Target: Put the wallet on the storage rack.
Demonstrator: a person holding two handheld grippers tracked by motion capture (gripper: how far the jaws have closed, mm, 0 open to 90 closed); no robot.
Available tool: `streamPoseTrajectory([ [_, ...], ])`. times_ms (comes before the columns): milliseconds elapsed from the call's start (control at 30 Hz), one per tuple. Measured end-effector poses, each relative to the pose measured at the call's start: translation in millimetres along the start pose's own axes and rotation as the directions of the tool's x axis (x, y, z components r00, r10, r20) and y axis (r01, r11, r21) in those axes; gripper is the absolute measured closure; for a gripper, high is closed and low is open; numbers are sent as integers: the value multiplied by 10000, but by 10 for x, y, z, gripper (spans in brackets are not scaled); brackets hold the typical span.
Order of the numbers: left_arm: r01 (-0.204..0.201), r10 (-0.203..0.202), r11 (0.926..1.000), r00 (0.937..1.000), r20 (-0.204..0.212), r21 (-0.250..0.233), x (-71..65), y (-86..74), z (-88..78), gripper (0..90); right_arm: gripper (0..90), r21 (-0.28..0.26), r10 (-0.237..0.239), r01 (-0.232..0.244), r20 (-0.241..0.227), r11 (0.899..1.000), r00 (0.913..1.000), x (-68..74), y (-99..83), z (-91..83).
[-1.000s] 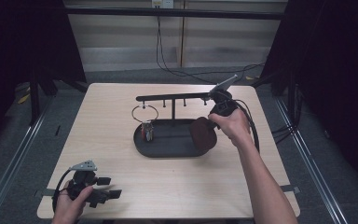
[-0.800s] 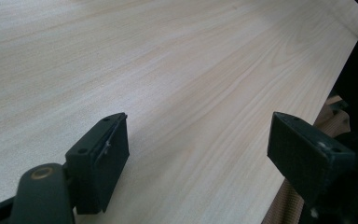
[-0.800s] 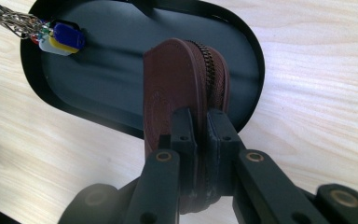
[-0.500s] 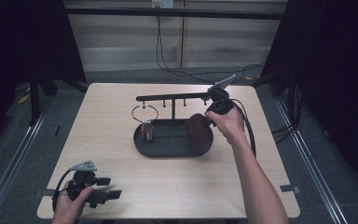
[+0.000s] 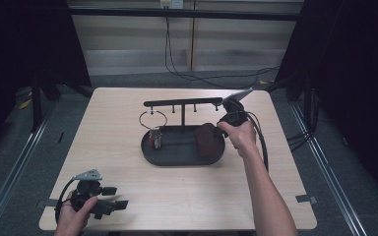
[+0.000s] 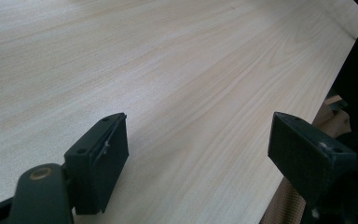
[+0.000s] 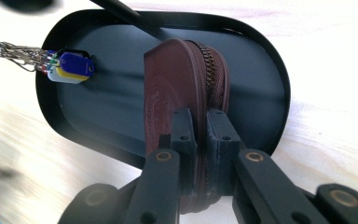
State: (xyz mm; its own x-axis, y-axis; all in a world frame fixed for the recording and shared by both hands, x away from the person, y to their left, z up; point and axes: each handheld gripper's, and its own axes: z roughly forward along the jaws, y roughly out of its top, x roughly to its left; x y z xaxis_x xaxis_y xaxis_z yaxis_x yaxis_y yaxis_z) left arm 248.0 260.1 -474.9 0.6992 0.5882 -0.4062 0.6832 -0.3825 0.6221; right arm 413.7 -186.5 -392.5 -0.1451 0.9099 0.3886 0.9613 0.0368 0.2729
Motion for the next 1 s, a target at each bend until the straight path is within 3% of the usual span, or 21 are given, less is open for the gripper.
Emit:
streamPoseTrajectory([
  [533,-49,49,10000,10000,45,-32,2,1,-8,201,826,-277,589,-603,-481,9978,9971,-124,-41,327],
  [833,-23,23,10000,10000,42,-74,2,1,-10,201,796,-422,571,-582,-275,9974,9980,-141,-52,438],
  [1000,-29,29,10000,10000,60,-18,3,3,-8,201,792,-518,743,-754,-242,9958,9969,-190,-77,417],
])
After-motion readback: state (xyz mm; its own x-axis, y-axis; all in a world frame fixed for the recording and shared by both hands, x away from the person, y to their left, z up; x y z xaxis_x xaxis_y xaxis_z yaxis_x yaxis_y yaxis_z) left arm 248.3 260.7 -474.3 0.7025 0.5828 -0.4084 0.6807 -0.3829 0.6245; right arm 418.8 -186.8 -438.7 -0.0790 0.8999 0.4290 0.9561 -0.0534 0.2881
